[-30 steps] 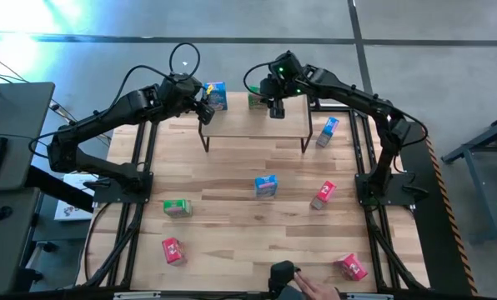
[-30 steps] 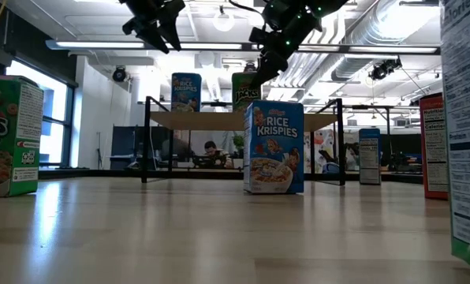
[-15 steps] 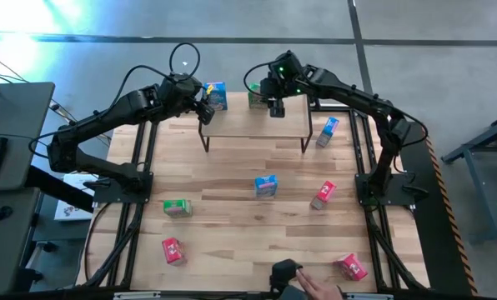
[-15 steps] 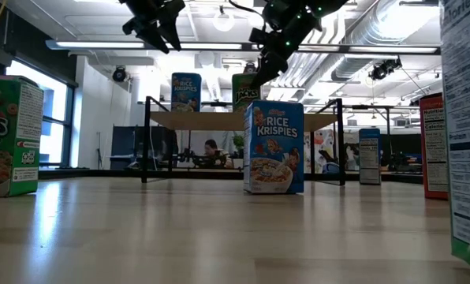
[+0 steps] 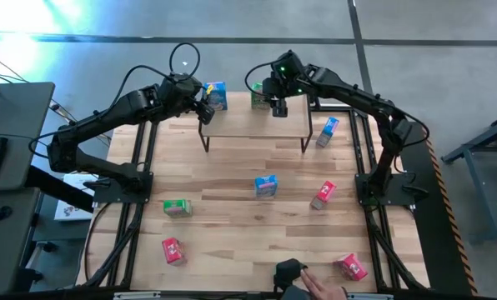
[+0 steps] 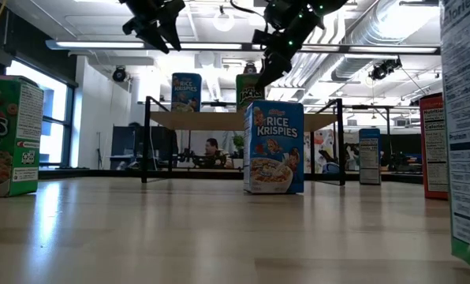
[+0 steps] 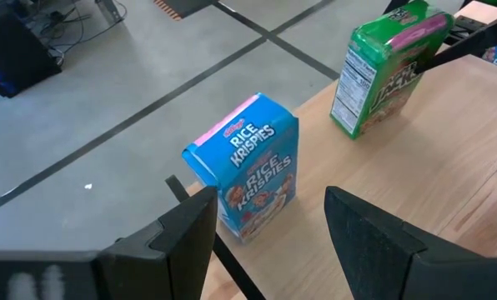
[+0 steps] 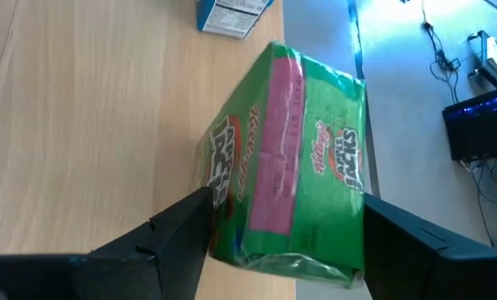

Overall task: Stack cereal on shelf
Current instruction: Put the top right green cereal box on the shelf

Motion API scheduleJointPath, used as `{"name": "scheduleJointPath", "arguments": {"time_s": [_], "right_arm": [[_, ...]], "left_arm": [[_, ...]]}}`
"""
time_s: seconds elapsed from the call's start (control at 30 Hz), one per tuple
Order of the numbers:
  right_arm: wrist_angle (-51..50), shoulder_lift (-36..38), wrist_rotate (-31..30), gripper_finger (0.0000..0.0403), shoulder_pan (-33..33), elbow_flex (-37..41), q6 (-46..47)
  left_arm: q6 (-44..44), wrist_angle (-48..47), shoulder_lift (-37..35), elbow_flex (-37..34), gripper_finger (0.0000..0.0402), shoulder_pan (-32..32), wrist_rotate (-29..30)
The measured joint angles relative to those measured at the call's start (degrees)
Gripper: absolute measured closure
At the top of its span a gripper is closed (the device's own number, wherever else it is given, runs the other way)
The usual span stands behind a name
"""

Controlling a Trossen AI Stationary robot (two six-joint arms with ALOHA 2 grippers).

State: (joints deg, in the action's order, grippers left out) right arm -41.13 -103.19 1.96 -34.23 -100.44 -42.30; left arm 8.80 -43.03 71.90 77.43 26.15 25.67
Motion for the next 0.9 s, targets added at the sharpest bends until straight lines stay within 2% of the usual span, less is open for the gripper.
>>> {"name": "scheduleJointPath", "arguments": {"time_s": [0.27, 0.57, 0.9], "right_arm": [[0.7, 0.3, 1.1, 0.0145, -0.3, 0.0, -0.1], [0.7, 0.5, -0.3, 0.0098, -0.3, 0.0, -0.2], [1.5, 4.1, -3.0, 0.0096, -0.6, 0.0, 0.9]], "left_arm": [[0.0, 0.0, 0.0, 0.0, 0.0188, 0.0, 0.0], [0.0, 0.0, 0.0, 0.0, 0.0188, 0.0, 0.0], [0.0, 0.0, 0.0, 0.0, 0.0188, 0.0, 0.0]]}}
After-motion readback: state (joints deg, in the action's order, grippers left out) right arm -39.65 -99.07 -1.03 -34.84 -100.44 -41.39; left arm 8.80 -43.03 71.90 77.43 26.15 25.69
